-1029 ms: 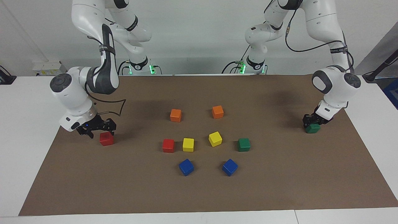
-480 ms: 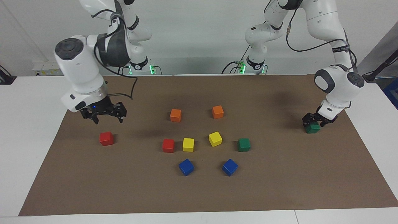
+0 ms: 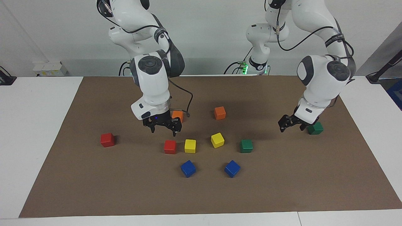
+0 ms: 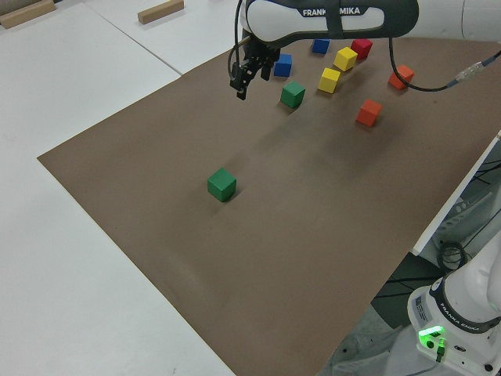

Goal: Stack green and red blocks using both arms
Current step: 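Grasp the second green cube with the left gripper while the right gripper grasps red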

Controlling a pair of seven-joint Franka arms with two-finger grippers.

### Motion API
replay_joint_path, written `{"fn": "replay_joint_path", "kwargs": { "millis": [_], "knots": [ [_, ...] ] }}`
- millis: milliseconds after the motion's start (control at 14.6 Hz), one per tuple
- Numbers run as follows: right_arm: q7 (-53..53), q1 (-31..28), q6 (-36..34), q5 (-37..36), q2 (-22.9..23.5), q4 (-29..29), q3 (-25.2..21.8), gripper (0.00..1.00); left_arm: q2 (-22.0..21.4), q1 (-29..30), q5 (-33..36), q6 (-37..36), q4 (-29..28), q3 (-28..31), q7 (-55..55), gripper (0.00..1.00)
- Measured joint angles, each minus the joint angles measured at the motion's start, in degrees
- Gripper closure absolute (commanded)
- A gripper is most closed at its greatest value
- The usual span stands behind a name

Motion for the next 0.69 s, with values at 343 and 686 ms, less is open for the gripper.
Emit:
{"fn": "replay_joint_path", "kwargs": {
  "millis": [343, 686],
  "knots": [
    [0.9, -0.1, 2.7, 0.1, 2.9, -0.7, 0.0, 0.0, 6.0, -7.7, -1.0, 6.0, 1.0, 0.1, -3.8, 0.0],
    [0.0, -0.2, 3.5, 0.1, 4.3, -1.9, 0.0, 0.0, 12.0, -9.7, -1.0, 10.1, 3.7, 0.1, -4.6, 0.0]
  ]
}}
